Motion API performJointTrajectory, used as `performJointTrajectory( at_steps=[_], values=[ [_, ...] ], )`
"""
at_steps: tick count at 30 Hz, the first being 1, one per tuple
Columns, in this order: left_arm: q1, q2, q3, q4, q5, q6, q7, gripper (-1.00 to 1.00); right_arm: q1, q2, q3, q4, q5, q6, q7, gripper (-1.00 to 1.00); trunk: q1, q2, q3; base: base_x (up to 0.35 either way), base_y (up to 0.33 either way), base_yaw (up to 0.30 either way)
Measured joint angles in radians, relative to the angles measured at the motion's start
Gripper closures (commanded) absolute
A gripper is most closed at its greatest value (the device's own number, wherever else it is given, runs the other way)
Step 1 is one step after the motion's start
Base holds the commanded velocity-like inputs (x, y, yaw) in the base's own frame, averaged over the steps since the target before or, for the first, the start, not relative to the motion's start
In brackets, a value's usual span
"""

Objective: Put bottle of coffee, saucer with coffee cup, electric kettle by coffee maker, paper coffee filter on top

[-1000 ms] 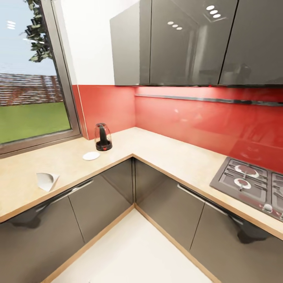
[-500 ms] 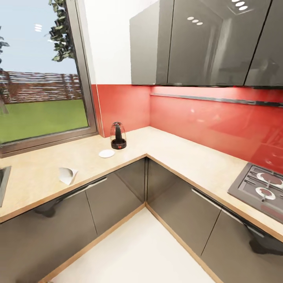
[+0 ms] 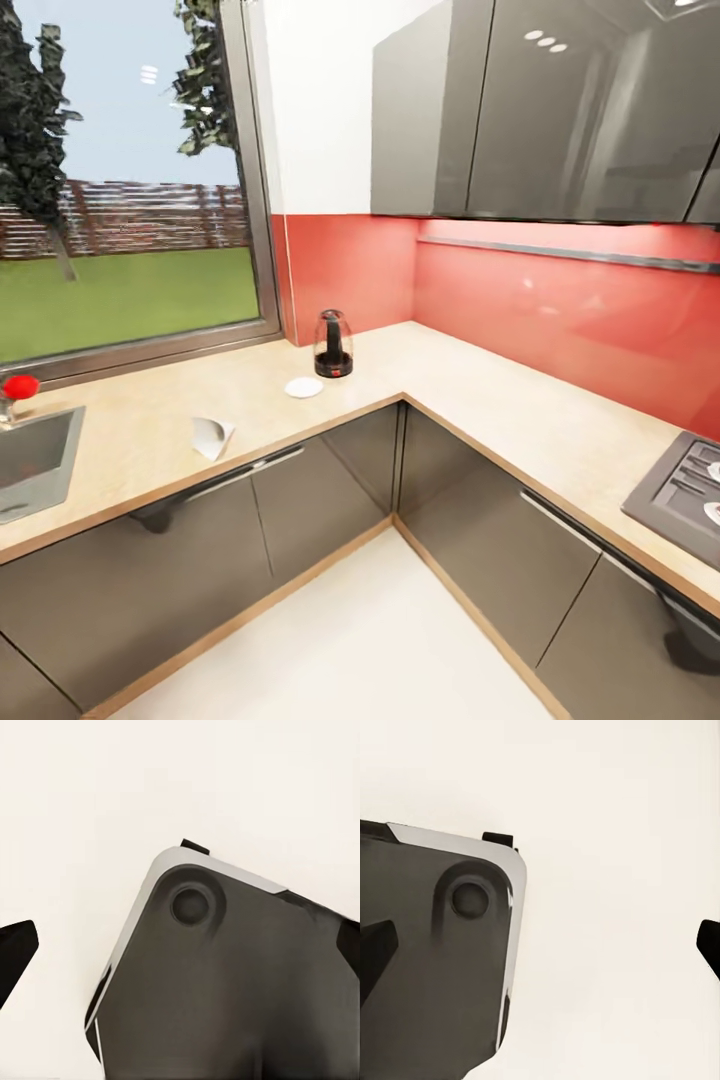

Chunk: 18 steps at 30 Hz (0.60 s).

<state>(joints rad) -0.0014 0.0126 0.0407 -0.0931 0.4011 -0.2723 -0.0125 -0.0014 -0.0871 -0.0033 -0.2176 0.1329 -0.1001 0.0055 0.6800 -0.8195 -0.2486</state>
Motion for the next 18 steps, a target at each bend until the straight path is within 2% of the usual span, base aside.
performJointTrajectory(
  at_steps=[5,18],
  values=[
    [0.000,0.000,-0.001,0.000,-0.002,0.000,-0.002,-1.00,0.000,0.002,0.000,0.000,-0.001,-0.010,-0.001,-1.00,-0.019,0.035,0.016,0.000,0.000,0.264],
    [0.000,-0.001,0.001,0.014,0.002,-0.041,-0.003,-1.00,0.000,0.003,0.002,0.000,0.002,-0.014,-0.022,-1.00,-0.019,0.035,0.015,0.000,-0.024,0.259]
  ],
)
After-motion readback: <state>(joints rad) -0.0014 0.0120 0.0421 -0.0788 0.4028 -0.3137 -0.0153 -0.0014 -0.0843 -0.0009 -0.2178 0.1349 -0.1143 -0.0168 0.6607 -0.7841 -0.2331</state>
